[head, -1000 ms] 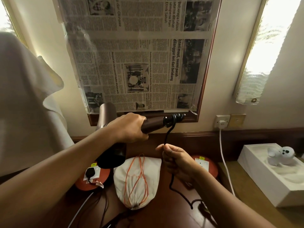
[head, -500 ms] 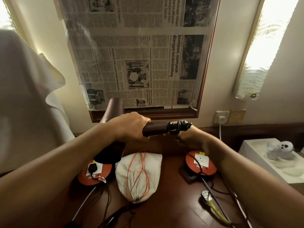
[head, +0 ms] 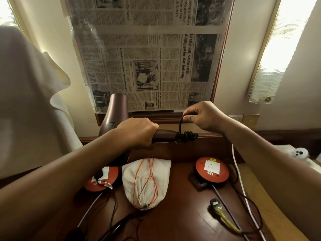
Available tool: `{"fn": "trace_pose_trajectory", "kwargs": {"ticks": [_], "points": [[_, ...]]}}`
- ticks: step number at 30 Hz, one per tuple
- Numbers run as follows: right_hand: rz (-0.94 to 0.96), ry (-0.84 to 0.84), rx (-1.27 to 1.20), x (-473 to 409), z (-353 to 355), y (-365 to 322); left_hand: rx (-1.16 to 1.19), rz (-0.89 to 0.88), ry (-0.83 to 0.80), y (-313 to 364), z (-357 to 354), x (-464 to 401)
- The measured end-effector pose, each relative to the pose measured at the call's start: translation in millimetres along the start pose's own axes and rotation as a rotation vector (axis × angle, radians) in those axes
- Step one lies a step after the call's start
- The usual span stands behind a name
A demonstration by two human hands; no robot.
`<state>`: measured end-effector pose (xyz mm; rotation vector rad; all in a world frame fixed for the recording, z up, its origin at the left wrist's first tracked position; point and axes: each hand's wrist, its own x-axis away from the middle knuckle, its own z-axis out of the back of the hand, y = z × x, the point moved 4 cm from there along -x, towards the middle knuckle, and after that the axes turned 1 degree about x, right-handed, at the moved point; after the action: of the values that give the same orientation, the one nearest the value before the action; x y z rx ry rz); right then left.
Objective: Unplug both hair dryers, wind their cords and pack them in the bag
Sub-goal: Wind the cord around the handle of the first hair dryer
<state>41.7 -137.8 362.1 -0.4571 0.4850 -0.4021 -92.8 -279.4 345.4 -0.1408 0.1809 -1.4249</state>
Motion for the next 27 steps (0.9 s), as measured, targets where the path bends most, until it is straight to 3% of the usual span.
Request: {"fn": "trace_pose_trajectory", "kwargs": {"ticks": [9,18,22,27], "points": [[0.079,0.086,0.122,12.1,1.1,-10.4,0.079,0.142,-0.039,-2.8,-16.3,-12.9],[0.011,0.124,0.106,27.2,-13.1,-8.6,0.156,0.249,-0.009,-7.9,-26.2,-20.9],[-0.125,0.058,-0.108,38.7,-29.8,-4.4,0.203,0.281,-0.033,-16.1,-24.4,-22.9],[-0.315,-0.049,-0.617,50.3,-58.1,2.8,0.267,0.278,-0.050,-24.4,-21.6,-24.9]]}}
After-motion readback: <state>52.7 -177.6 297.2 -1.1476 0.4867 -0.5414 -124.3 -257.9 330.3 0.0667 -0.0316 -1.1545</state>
